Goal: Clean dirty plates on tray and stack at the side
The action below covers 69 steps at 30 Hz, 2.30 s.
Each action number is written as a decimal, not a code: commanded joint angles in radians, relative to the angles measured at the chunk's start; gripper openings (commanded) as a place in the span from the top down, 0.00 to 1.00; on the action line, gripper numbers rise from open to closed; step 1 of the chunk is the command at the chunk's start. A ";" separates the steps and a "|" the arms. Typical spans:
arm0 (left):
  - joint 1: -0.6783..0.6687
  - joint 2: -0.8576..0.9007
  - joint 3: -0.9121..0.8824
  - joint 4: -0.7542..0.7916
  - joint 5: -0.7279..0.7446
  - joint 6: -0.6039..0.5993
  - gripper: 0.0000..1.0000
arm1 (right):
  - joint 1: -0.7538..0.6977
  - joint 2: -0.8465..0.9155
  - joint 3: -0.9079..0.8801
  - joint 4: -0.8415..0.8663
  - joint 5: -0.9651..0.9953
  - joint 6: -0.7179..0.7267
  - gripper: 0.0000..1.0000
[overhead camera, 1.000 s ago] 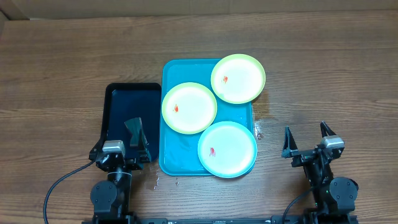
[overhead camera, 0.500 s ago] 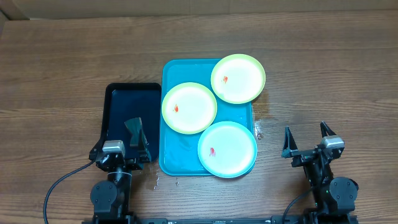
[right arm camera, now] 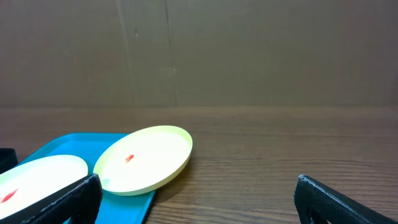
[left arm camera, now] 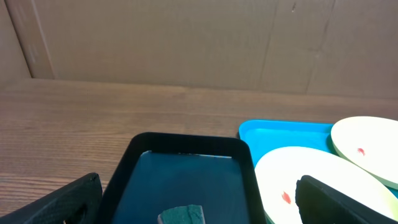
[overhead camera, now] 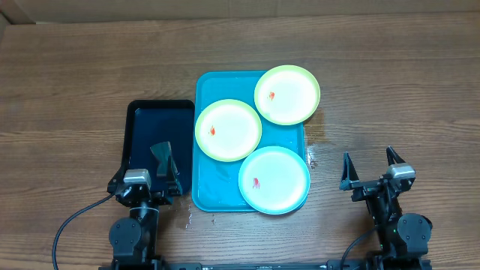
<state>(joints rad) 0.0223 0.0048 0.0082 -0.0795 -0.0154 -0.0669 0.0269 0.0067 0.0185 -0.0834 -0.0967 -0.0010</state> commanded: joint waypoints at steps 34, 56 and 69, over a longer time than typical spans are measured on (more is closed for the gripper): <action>0.010 0.006 -0.003 0.002 0.005 0.026 0.00 | -0.003 -0.003 -0.010 0.005 0.010 -0.007 0.00; 0.010 0.084 0.233 -0.094 0.107 -0.120 0.00 | -0.003 -0.003 -0.010 0.005 0.010 -0.007 0.00; 0.010 0.734 0.951 -0.695 -0.111 -0.109 0.00 | -0.003 -0.003 -0.010 0.005 0.010 -0.007 0.00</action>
<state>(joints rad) 0.0223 0.6155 0.8154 -0.6815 -0.0185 -0.1658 0.0265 0.0067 0.0185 -0.0826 -0.0967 -0.0013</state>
